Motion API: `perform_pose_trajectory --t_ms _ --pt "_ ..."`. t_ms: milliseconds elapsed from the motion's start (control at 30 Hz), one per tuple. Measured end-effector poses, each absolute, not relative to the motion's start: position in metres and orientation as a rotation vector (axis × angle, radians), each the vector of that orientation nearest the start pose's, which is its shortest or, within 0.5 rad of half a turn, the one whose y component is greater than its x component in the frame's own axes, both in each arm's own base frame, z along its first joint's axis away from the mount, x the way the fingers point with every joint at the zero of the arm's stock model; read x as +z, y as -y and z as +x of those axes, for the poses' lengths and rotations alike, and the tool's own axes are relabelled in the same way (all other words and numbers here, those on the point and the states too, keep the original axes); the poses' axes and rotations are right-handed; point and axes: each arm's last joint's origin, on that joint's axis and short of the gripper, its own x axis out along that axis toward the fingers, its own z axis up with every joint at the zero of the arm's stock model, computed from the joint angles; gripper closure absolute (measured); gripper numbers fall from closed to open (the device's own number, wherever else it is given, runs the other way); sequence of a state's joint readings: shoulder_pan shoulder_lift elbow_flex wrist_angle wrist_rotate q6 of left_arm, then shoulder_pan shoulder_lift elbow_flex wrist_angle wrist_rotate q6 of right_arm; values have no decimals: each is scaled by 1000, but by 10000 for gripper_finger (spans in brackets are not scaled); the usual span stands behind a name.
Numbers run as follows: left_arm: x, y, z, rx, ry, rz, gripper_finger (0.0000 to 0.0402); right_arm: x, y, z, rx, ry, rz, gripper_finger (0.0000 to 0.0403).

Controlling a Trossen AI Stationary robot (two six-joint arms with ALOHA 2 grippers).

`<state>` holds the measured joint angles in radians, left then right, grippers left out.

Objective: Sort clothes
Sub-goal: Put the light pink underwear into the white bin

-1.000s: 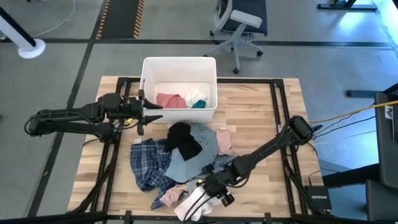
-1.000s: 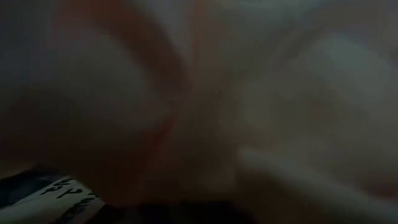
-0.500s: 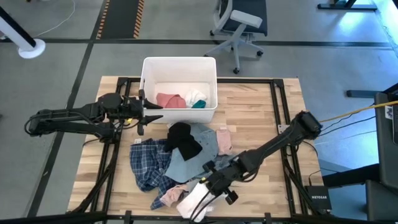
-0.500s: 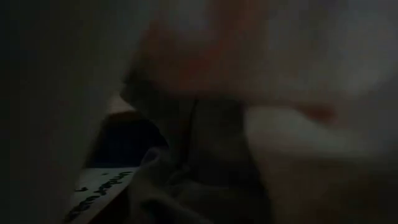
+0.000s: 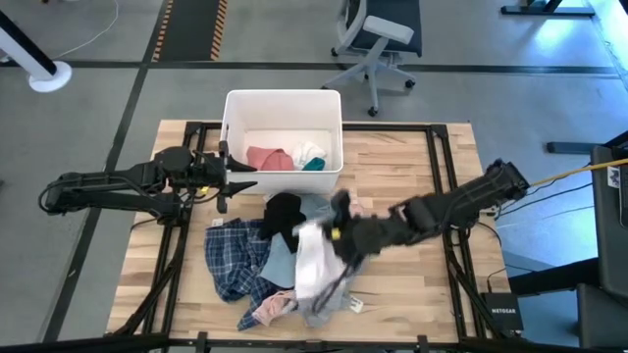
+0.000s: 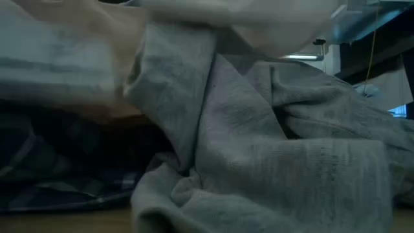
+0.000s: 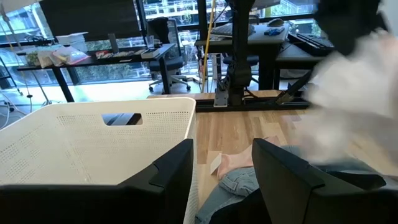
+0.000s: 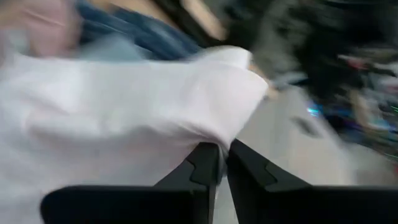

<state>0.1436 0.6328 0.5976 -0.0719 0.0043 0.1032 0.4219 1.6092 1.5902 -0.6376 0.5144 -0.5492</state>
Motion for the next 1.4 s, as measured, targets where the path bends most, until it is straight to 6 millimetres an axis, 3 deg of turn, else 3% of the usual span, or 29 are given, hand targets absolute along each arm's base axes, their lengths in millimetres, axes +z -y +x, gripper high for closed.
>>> perform_pose_trajectory --t_ms 333,633,800,1100,1400 --pt "301 -21 149 134 -114 96 242 428 -36 329 -258 -572 -866 382" --pt "301 -21 149 133 -114 96 242 453 41 338 -548 -450 -862 368" --pt "301 -21 149 134 -114 96 242 460 75 337 -618 -385 -857 367" --pt "301 -21 149 133 -115 104 242 465 114 331 -664 -303 -805 366" --pt "301 -21 149 133 -115 105 242 448 125 340 -650 -378 -753 364"
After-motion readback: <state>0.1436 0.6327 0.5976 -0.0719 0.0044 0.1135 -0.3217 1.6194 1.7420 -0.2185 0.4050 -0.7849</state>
